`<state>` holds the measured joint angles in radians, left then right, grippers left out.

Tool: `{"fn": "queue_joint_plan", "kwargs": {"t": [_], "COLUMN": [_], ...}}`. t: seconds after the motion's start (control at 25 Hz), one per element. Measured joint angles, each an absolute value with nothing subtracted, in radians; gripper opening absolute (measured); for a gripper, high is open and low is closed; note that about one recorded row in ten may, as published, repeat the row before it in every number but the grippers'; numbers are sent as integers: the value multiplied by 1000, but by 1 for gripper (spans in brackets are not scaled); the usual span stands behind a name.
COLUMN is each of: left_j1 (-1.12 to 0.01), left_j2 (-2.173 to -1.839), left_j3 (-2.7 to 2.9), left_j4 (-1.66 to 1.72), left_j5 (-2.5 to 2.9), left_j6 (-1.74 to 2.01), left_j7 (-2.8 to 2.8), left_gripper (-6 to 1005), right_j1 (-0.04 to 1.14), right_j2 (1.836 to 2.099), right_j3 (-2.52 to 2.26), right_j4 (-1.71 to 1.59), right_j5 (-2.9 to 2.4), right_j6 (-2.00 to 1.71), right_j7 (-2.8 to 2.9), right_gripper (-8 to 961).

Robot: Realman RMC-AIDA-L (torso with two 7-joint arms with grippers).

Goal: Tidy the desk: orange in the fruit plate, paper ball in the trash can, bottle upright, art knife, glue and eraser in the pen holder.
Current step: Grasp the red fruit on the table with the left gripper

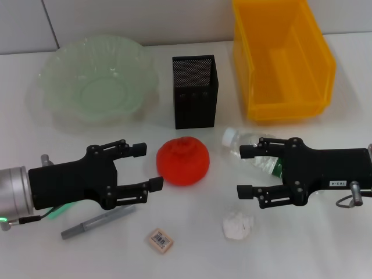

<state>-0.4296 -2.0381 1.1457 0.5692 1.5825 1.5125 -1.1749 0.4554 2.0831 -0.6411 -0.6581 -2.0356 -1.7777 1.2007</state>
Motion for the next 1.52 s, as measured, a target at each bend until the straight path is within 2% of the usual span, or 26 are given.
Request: {"fn": "queue_joint_plan", "kwargs": {"t": [0.44,0.64,1.08,1.32,1.52], "left_j1": [-451,-512,-691,-737,-728], "left_j2": [-2063,-2080,-2080,-2080,-2080], "left_j3": [1149,1175,1183,1194,1202], "left_j4": [571,507,236,184,200], "left_j5": [1583,1568,1498,1495,1484], "left_j6": [1443,1312,1173,1105,1102], "left_j7": [-1157,-1083,-920,-935,-981], "left_gripper": [805,804,791,757,729], "right_j1": [447,414,356,355,354], "right_j2": [2081,2080,2080,2080,2080], "right_j3": [-632,-626,-626,-634,-632], "right_j4": [-660,-690,-738,-738,-754], "right_j5": [-2028,-1946,-1819,-1833,-1913], "right_j6": [-1804,-1854,-1894,-1887,-1836], "right_j7": [1204,1198,1195,1197,1208], "right_gripper": [838,839,838,838,838]}}
